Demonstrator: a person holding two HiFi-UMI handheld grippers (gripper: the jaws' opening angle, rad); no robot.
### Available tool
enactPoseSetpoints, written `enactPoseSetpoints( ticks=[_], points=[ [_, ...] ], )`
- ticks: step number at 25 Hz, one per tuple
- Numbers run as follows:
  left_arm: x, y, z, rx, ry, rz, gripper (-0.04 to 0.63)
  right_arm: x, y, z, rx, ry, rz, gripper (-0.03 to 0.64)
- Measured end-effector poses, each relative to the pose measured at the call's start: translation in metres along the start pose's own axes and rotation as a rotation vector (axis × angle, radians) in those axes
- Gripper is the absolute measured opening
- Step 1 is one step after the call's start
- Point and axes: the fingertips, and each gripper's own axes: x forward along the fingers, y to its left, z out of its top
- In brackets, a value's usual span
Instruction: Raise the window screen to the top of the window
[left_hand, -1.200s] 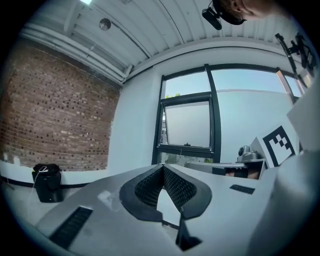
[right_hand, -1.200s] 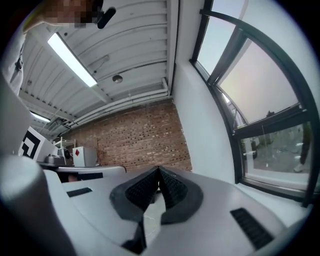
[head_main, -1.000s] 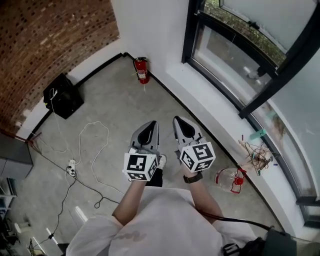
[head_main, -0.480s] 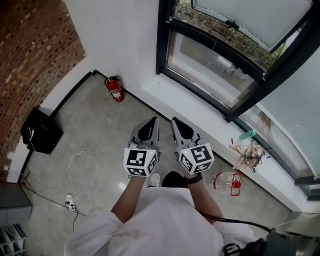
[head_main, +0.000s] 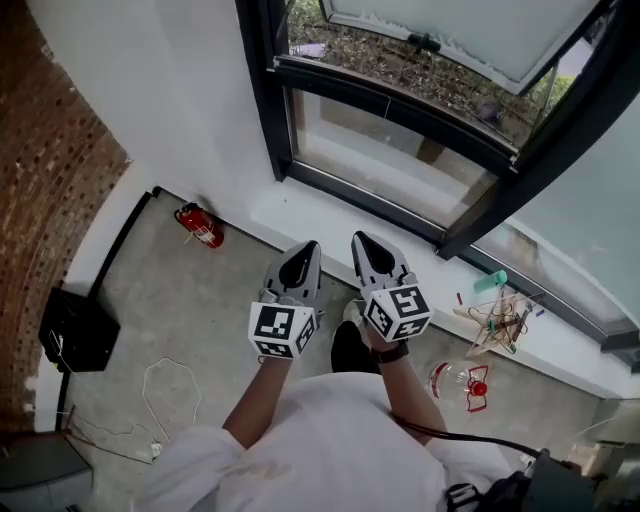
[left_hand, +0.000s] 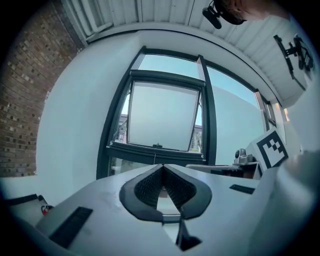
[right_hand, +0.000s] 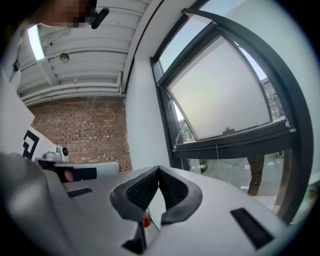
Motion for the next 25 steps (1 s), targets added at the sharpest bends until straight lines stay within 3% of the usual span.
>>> enactPoseSetpoints(
  ticks=[4,9,14,20,22,25],
  points=[
    [0.089,0.019,0.023,0.017,-0.008,-0.011,0.000,0.053,-0.068,0.034,-0.006,-0.024,-0.011,0.002],
    [0.196,0.017,0.057,0.053,-0.043,-0.084,0.000,0.087,-0.151,0.071,-0.010,-0.067,-0.073,0.002],
    [0.267,0.008,0.047,0.089,-0.007,-0.146,0.002,0.117,-0.211,0.064,-0.009,-0.036,-0.076,0.002],
    [0.322,0.019,0.031,0.123,0.049,-0.258,0.002,0.155,-0.243,0.037,0.045,0.035,-0.138,0.002],
    [0.342,0.028,0.032,0.163,0.056,-0.290,0.002,0.169,-0.254,0.032,0.062,0.046,-0.168,0.002],
    [0.367,0.035,0.027,0.317,0.099,-0.389,0.002,0.185,-0.266,0.023,0.090,0.057,-0.229,0.002]
  ],
)
